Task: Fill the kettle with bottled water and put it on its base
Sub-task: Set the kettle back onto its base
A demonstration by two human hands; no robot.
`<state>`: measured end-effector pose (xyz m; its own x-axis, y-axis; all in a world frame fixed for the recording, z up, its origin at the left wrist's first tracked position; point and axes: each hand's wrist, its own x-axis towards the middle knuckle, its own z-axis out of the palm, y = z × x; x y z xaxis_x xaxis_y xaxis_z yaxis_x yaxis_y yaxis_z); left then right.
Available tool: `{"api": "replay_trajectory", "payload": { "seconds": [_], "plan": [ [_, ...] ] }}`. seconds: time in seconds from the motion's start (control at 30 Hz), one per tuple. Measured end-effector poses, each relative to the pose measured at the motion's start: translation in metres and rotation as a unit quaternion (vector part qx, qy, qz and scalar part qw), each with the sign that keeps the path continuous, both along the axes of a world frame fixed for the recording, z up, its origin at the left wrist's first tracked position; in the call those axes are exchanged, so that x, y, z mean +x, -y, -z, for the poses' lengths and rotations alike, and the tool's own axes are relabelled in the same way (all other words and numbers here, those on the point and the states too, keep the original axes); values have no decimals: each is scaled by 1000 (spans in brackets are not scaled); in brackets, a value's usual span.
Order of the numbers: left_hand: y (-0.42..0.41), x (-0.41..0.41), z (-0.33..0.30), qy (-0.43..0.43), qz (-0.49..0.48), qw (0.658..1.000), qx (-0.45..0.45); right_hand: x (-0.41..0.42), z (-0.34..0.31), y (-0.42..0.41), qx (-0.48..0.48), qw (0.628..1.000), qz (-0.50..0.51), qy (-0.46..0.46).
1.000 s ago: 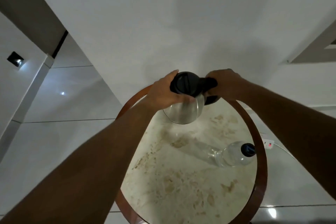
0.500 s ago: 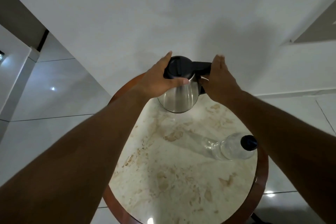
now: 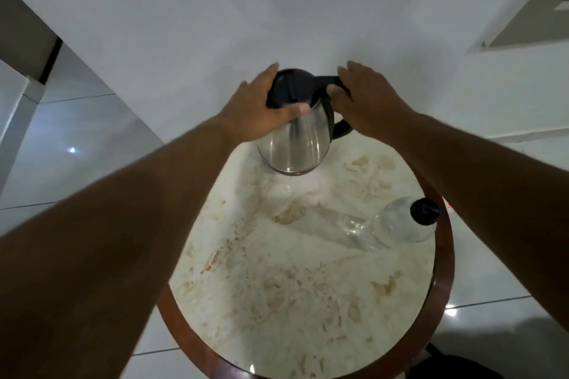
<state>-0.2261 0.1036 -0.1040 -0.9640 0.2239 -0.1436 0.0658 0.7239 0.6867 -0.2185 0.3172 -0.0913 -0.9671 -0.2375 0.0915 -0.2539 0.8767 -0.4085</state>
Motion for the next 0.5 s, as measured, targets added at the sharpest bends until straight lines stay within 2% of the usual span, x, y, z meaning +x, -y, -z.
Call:
{"api": "replay_trajectory", "payload": {
  "seconds": [0.07, 0.13, 0.23, 0.5],
  "plan": [
    [0, 1, -5, -45, 11, 996, -76, 4, -3, 1, 22, 999, -16, -44],
    [-2, 5, -8, -96, 20, 988, -115, 7, -2, 1, 38, 997, -29, -62],
    [-7, 11, -8, -118, 53, 974, -184, 13, -1, 4, 37, 996, -9, -84],
    [-9, 12, -6, -106, 60, 973, -198, 11, 6, 11, 14, 995, 56, -81]
  ]
}}
